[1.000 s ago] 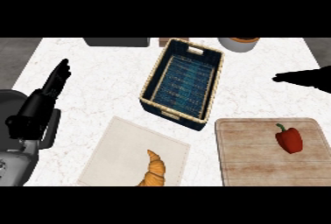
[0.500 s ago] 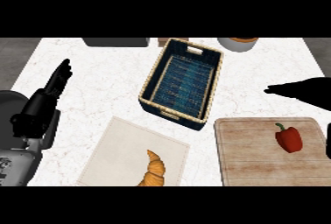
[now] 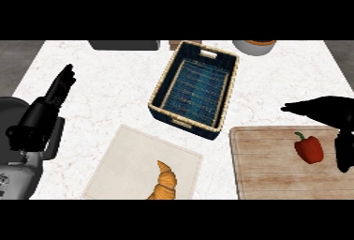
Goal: Pick the bell pepper from the cutting board and place it in the basket
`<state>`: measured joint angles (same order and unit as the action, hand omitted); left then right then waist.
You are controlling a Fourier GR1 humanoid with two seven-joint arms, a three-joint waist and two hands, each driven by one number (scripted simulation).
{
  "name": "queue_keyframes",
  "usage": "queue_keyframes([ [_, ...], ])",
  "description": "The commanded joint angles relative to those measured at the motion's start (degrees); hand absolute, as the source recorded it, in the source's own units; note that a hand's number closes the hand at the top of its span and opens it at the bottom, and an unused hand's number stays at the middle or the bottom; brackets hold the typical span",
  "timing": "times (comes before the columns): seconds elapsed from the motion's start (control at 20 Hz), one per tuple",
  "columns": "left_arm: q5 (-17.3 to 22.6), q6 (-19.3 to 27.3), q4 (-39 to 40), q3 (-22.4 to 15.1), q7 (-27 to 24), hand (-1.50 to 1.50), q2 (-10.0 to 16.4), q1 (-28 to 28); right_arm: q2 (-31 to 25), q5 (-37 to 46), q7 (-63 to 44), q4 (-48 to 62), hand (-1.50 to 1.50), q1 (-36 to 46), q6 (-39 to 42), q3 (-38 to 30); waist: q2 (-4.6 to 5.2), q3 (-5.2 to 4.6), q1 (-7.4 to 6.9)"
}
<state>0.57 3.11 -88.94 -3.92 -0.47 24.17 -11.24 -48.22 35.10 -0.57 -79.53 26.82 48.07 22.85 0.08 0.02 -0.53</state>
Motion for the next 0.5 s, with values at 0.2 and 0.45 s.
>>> queue_keyframes([
  [0.2,-0.62,-3.41,3.93,3.68,-1.94,0.0,-1.07,-1.21,2.41,10.34,8.98,7.64,-1.5,-2.37,-7.41,-0.69,0.03,-0.01,0.3],
  [0.45,-4.88,-1.5,-0.4,1.81,0.53,0.0,-4.14,-0.28,5.04,13.65,11.47,8.74,-1.5,-1.49,-7.45,-2.89,-0.06,-0.02,0.26],
])
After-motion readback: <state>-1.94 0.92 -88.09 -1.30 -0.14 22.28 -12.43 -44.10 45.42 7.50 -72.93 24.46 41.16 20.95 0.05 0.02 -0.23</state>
